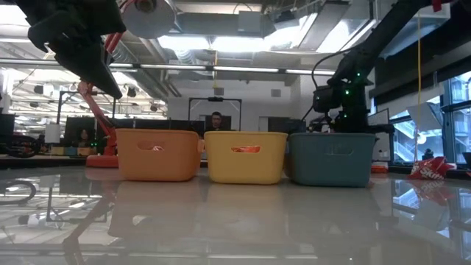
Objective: Sort candy
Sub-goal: Put the orange candy into the yellow bin
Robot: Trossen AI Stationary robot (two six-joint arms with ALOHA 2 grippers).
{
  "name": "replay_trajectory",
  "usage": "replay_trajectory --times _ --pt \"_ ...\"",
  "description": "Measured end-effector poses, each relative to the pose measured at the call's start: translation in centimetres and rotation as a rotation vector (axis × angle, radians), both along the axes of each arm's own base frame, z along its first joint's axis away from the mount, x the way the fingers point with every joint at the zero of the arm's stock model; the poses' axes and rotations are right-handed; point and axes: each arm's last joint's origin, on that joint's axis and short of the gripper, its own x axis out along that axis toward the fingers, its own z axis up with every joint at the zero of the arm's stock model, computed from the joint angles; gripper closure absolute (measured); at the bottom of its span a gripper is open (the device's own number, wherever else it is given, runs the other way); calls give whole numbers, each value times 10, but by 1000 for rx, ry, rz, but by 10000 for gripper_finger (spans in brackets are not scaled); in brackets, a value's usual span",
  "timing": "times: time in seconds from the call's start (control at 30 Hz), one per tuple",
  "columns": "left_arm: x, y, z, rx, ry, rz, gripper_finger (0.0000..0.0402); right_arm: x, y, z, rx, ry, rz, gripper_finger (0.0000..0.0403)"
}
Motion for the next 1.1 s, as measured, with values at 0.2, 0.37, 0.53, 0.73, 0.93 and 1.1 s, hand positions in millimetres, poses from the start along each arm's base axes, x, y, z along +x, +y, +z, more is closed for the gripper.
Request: replay_trajectory --times 0.2,0.37,0.53,0.73,0.93,1.1 --pt "0 0 0 0 0 0 400 0 1 0 17 7 47 394" --pt "0 0 0 -3 -1 3 397 4 8 5 23 17 95 400" --pt "0 0 0 1 0 -1 400 17 31 33 -54 -32 191 401" --pt "1 0 0 4 -3 -3 399 37 83 70 -97 -146 374 402" --pt "2 0 1 1 -17 -3 397 32 97 75 -142 -16 319 399" --pt "4 0 3 -6 -48 -4 400 16 70 52 -60 -87 213 353"
